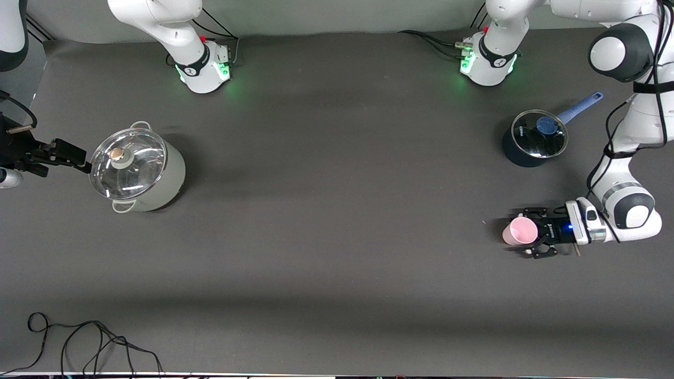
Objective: Transfer pink cup from left to right arm
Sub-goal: 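Close the left gripper around the pink cup's base, then lift the pink cup with the left gripper toward the right gripper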
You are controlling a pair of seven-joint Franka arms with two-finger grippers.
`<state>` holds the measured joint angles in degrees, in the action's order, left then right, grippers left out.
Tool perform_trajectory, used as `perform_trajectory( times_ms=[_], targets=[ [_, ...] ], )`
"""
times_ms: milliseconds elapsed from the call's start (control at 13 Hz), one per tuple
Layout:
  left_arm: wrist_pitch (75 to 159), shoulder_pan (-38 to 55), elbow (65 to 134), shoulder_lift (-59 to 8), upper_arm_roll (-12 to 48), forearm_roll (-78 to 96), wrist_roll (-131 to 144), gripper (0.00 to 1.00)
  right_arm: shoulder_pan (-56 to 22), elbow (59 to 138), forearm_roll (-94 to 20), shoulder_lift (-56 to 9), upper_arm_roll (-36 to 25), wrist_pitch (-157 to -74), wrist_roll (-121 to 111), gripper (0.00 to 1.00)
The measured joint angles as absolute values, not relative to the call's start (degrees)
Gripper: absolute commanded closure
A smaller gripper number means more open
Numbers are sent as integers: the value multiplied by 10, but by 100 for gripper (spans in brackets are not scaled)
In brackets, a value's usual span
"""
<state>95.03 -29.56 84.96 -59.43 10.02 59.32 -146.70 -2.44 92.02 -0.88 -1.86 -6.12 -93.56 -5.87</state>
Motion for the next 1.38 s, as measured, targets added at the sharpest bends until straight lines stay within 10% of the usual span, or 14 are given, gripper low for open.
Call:
perform_trajectory(
  times_ms=[383, 460, 537, 1380],
  targets=[
    [951, -283, 849, -602, 102, 605, -1467, 15, -24, 920, -9, -19, -61, -936, -59, 0],
    [951, -283, 849, -602, 102, 606, -1467, 42, -24, 920, -9, -19, -61, -936, -59, 0],
    [951, -283, 849, -603, 102, 606, -1468, 99, -24, 920, -9, -19, -61, -936, -59, 0],
    [952, -260, 838, -603, 167, 625, -1503, 100, -24, 920, -9, -19, -61, -936, -58, 0]
  ],
)
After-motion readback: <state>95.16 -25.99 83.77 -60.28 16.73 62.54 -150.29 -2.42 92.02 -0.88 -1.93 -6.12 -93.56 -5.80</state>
